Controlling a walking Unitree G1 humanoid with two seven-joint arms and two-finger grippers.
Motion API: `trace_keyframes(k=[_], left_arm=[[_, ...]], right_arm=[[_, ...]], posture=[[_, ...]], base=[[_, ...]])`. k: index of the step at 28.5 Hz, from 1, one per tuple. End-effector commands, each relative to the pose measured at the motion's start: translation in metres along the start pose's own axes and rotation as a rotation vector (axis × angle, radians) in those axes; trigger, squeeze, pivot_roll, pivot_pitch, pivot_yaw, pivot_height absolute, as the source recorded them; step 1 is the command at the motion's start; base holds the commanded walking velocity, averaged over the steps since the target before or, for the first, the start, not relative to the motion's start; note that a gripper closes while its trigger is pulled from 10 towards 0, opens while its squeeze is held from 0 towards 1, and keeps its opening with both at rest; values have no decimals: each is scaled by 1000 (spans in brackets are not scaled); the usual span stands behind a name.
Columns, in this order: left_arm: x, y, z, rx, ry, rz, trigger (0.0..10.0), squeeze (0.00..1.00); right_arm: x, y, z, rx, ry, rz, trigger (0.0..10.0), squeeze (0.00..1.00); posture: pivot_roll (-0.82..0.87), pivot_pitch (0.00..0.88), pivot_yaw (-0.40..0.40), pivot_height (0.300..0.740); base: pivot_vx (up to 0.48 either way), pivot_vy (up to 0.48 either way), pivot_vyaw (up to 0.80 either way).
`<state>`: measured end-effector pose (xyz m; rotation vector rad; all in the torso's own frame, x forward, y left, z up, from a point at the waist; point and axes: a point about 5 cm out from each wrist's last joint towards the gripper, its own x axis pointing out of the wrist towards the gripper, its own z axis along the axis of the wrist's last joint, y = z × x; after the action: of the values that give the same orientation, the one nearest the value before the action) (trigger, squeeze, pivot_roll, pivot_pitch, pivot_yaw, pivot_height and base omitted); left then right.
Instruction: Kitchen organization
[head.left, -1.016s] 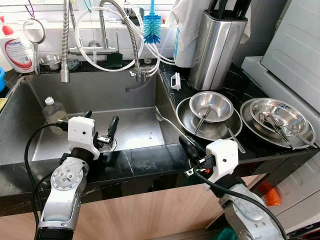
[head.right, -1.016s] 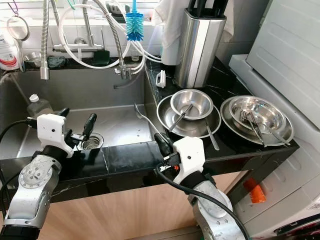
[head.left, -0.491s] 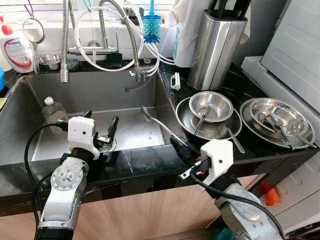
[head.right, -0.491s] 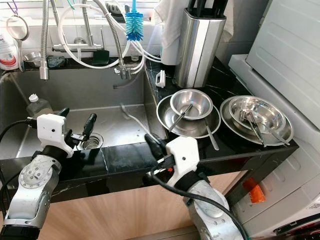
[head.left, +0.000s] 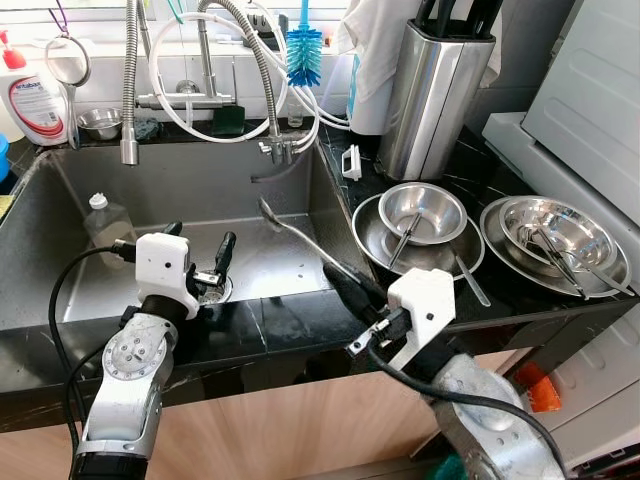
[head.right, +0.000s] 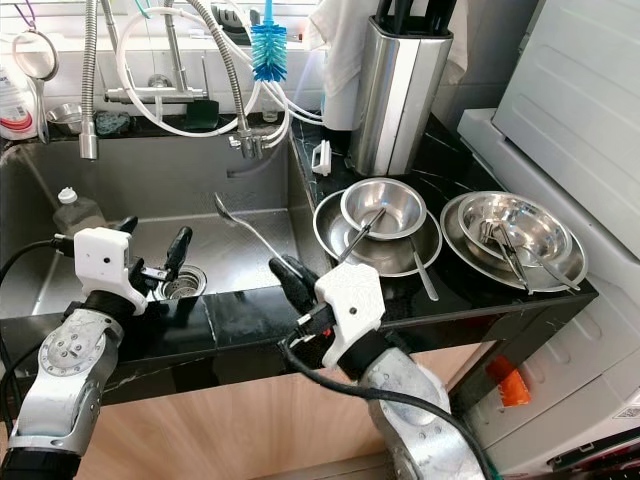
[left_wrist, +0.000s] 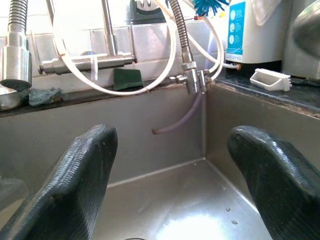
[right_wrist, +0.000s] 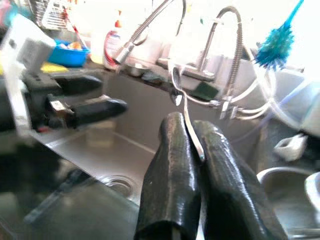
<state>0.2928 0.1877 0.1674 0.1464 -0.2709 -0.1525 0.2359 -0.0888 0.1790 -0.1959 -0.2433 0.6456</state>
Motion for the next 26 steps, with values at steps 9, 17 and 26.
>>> trace_keyframes(k=[9,17,26], left_arm=[[0,10,-6,-29,35,52,10000,0],[3,34,-4,-247,40,177,10000,0],[8,33,1,-400,32,161,10000,0]], right_arm=[[-3,0,2,-208,-50,-29,10000,0],[-10,0,-7,-404,-21,4,10000,0],[-17,-6,-16,-472,2,-12,10000,0]], posture=[[45,0,-63,740],[44,0,-66,740],[37,0,-64,740]], base=[[0,0,0],[0,0,0],[0,0,0]])
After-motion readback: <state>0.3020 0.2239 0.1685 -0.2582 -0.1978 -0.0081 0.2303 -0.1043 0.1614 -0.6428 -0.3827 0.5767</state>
